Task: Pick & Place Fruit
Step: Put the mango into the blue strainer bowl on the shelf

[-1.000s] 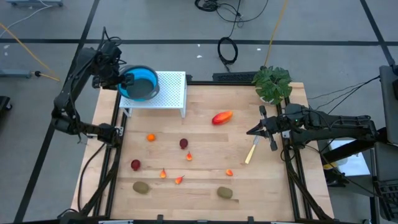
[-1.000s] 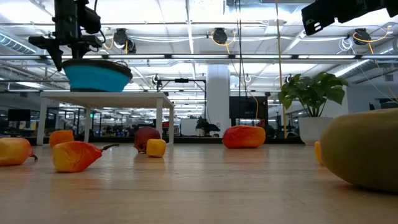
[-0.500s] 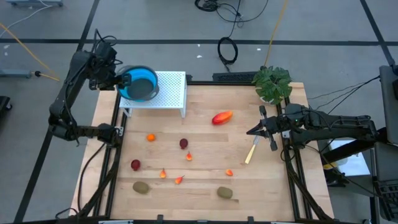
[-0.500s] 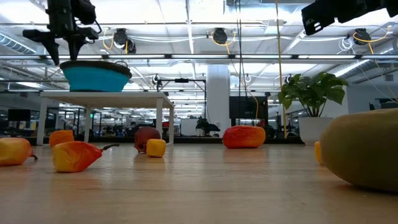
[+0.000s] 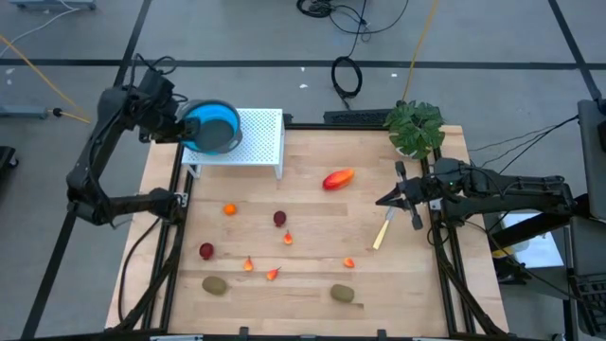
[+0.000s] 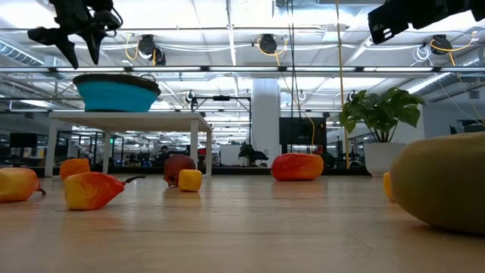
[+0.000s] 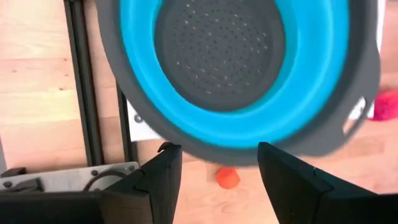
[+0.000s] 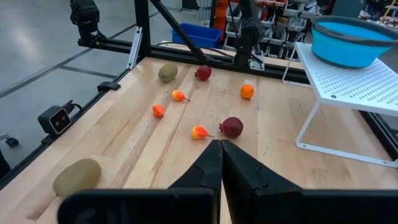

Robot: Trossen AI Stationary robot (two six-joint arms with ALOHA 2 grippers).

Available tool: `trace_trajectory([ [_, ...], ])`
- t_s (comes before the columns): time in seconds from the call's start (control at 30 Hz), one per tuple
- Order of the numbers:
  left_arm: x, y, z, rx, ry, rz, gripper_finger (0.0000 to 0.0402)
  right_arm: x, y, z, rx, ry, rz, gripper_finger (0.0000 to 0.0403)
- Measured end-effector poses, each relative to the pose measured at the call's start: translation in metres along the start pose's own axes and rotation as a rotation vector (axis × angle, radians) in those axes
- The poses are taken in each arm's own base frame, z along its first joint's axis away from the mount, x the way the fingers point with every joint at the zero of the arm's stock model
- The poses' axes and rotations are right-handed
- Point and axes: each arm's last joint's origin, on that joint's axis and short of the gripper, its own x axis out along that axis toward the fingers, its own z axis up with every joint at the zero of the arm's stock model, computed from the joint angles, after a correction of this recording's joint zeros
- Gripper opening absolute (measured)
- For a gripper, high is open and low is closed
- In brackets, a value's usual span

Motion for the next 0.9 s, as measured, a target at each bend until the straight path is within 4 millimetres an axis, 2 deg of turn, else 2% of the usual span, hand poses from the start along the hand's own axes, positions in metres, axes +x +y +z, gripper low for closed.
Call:
trace_trajectory([
  [0.33,-0.022,-0.003,-0.035,0.101,-0.097,-0.061,0.0209,-0.012,0.002,-0.003,-0.005,0.017,-0.062,0.0000],
  [0.47,-0.032,-0.003,-0.047,0.170,-0.188,-0.092,0.0209,-0.018,0.002,-0.003,-0.002,0.004,-0.088,0.0000],
  [0.67,-0.047,-0.008,-0.057,0.318,-0.354,-0.231,0.0209,-0.020,0.003,-0.003,-0.002,-0.001,-0.089,0.0000],
  [0.9,-0.061,-0.014,-0.067,0.454,-0.447,-0.391,0.0209,-0.021,0.001,-0.003,-0.001,0.007,-0.135,0.0000],
])
